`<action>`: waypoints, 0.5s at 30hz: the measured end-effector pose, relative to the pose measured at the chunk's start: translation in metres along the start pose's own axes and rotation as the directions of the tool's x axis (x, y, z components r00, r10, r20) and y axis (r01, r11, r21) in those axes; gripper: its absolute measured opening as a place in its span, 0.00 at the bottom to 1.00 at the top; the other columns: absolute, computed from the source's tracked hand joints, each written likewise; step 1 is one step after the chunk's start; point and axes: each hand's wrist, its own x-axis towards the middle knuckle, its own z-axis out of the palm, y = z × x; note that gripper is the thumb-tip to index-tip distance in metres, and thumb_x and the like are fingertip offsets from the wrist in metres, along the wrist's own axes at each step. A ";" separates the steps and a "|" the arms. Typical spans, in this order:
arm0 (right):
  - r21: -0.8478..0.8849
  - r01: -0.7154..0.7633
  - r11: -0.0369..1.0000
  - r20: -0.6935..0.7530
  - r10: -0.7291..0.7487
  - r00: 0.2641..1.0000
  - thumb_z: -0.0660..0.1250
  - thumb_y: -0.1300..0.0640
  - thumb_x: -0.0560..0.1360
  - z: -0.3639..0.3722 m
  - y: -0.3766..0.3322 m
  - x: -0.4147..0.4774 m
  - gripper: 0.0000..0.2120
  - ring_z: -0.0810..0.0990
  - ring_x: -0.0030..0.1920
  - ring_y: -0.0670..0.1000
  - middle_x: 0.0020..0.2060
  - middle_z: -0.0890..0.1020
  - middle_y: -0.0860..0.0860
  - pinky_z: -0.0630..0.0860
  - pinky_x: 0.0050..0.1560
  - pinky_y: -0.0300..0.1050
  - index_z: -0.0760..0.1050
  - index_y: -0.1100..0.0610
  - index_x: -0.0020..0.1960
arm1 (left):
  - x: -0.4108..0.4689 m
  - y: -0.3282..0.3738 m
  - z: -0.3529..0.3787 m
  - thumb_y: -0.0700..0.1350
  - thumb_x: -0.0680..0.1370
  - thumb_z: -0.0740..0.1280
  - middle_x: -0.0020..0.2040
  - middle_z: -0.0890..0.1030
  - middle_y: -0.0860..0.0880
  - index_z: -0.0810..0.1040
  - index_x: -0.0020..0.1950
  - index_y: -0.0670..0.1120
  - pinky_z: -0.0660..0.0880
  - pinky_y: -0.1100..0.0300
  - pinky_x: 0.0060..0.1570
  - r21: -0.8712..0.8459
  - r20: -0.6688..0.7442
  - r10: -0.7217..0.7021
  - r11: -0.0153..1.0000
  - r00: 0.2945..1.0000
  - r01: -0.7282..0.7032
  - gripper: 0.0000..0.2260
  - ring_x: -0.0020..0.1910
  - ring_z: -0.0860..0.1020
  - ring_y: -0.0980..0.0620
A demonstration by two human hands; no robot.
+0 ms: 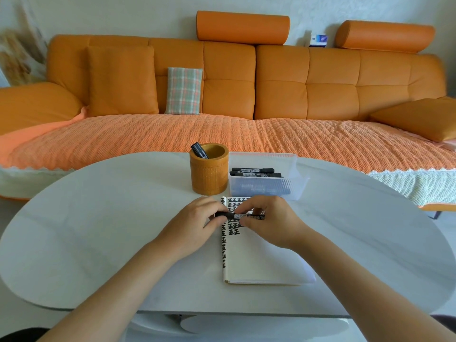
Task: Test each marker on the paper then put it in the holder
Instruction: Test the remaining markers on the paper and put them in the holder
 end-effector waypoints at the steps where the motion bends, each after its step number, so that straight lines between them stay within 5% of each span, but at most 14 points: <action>1: -0.017 0.018 1.000 -0.006 -0.018 1.000 0.76 0.58 0.70 0.000 0.001 0.000 0.11 0.77 0.41 0.37 0.40 0.81 0.38 0.71 0.43 0.27 0.82 0.46 0.49 | 0.001 0.000 -0.001 0.44 0.79 0.67 0.48 0.77 0.57 0.80 0.55 0.50 0.66 0.73 0.45 -0.001 0.005 0.008 1.000 1.000 -0.008 0.06 0.48 0.73 0.61; 10: -0.310 0.234 0.922 -0.101 -0.276 0.956 0.73 0.52 0.71 0.004 0.004 -0.001 0.06 0.75 0.39 0.42 0.39 0.79 0.39 0.72 0.39 0.40 0.83 0.48 0.49 | 0.004 -0.003 -0.006 0.44 0.77 0.69 0.44 0.80 0.54 0.83 0.54 0.48 0.72 0.62 0.45 -0.007 -0.008 0.061 0.998 0.998 -0.061 0.07 0.45 0.75 0.57; 15: -0.285 0.244 0.927 -0.065 -0.273 0.960 0.68 0.53 0.76 0.010 0.000 -0.005 0.04 0.72 0.37 0.44 0.34 0.74 0.41 0.69 0.36 0.43 0.82 0.50 0.46 | 0.006 -0.001 -0.004 0.41 0.76 0.71 0.40 0.78 0.54 0.82 0.49 0.43 0.68 0.64 0.40 0.068 -0.041 0.182 0.981 0.982 -0.179 0.03 0.41 0.72 0.56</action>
